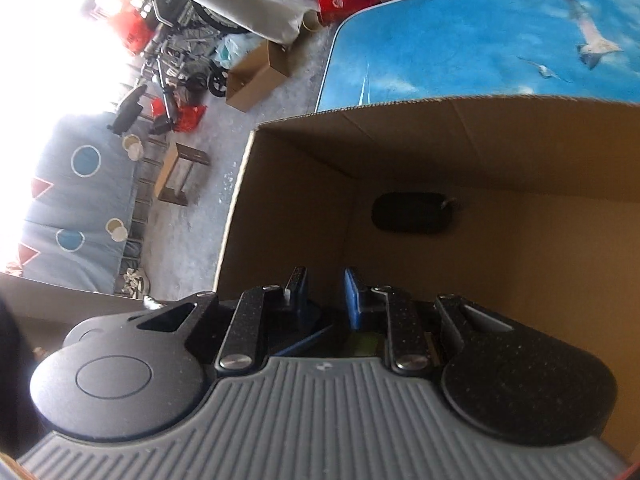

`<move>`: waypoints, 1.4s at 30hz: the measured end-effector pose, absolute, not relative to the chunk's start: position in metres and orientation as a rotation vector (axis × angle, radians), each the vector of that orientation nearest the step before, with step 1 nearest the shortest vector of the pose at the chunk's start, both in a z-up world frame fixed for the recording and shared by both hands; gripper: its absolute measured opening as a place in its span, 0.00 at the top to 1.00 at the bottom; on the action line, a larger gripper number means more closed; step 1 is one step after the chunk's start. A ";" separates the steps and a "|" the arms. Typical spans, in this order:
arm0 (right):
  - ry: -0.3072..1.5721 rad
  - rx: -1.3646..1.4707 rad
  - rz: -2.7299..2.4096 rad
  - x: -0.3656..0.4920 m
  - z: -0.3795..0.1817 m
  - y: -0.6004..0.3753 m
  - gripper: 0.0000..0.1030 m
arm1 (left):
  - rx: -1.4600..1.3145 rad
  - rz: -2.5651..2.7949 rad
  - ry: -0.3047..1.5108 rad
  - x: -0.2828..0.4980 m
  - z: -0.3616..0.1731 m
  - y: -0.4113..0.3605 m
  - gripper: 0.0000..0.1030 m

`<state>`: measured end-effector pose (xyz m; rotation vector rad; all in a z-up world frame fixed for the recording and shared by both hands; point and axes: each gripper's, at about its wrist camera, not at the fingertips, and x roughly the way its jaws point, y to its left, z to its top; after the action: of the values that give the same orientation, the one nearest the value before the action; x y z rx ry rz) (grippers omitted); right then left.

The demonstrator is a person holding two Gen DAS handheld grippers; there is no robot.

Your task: Organize rigid objects

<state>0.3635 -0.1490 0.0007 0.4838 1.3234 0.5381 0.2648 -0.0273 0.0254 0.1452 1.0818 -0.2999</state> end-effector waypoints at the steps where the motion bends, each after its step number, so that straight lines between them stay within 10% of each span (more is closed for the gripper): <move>1: 1.325 0.486 0.533 0.366 -0.002 -0.146 0.80 | 0.144 -0.297 1.074 0.266 0.026 -0.026 0.79; 22: 1.167 0.528 0.616 0.260 0.079 -0.222 0.74 | -0.066 -0.307 0.728 0.149 0.104 0.033 0.15; 31: 0.878 0.504 0.560 0.120 0.103 -0.281 0.61 | -0.143 -0.430 0.773 0.091 0.068 0.029 0.09; 42: 0.931 0.463 0.363 0.017 -0.001 -0.279 0.60 | -0.215 -0.564 0.995 0.067 -0.024 -0.003 0.06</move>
<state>0.0175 -0.2788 -0.0009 0.4627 0.9312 0.3629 0.0669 -0.0028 -0.0236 -0.2146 0.9947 -0.5639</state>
